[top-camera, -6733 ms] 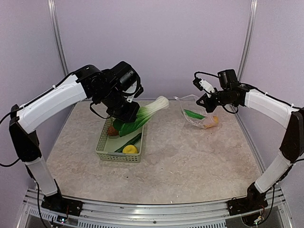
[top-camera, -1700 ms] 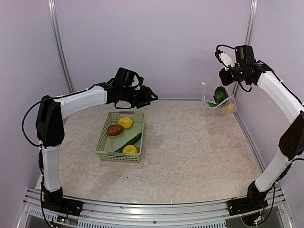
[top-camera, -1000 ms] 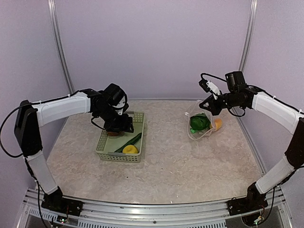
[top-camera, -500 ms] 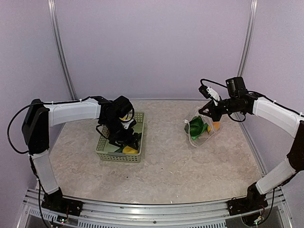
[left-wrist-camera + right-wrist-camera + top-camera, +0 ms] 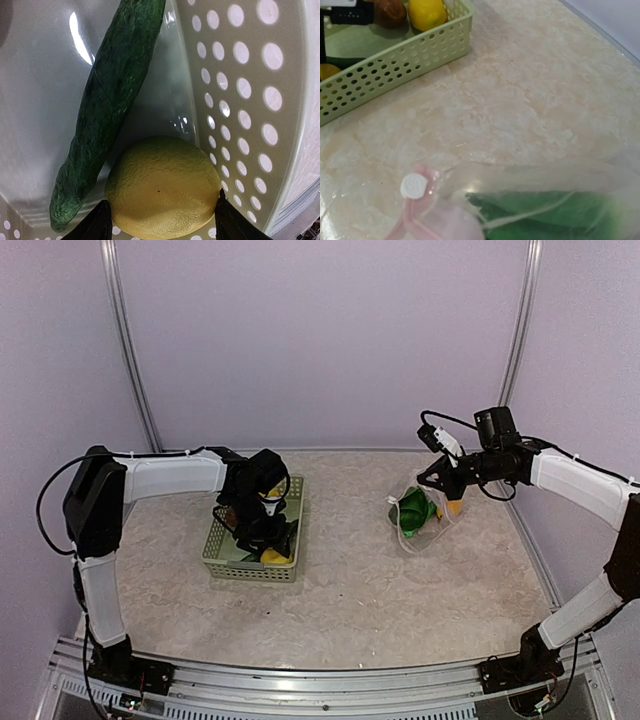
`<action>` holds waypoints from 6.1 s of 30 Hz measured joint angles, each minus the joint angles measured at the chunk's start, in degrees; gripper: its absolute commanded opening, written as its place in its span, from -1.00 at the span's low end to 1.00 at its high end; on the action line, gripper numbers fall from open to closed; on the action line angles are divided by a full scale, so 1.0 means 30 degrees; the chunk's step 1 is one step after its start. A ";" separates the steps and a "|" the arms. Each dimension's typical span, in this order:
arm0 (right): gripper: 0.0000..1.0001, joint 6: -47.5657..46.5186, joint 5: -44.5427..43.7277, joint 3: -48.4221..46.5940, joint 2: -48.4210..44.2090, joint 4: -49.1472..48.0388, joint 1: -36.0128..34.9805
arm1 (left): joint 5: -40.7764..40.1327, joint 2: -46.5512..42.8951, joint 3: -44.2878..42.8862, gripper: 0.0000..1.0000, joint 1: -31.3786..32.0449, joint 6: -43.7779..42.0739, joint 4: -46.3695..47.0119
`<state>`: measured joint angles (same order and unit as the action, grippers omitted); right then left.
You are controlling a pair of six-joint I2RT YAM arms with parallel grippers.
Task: Place the food in the zip-top bag and seal the zipper
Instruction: Pick up the fake fruit from the bin, then place the fake fruit in the zipper food storage bag, then adjust the zipper food storage bag at the center of the board, then pick up the fake vegetable from the bin.
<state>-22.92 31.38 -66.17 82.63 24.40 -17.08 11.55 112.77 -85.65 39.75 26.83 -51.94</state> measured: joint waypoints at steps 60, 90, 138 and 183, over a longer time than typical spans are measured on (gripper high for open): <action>-1.00 0.3381 0.2514 -0.5217 0.1071 0.4058 -0.0007 | -0.0102 0.4488 -1.1752 -0.40 0.5974 -0.2914 1.0571; -1.00 0.4969 0.3971 -0.6521 0.1996 0.3891 0.0393 | -0.6433 0.4634 -0.9785 0.86 0.6601 -0.5406 1.3238; -1.00 0.3497 -0.3752 -0.8007 0.1610 0.3373 0.0699 | -0.3366 0.4029 -1.4200 -1.00 0.4488 0.1180 0.9151; -1.00 0.2849 0.2820 -0.0117 0.0248 -0.1384 0.1362 | -0.5151 -0.6091 0.1661 0.45 0.1515 -0.2572 0.7220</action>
<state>-14.37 39.83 -66.52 83.37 20.25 -12.99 -3.90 94.50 -80.66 44.29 19.11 -30.28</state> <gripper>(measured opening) 0.003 0.722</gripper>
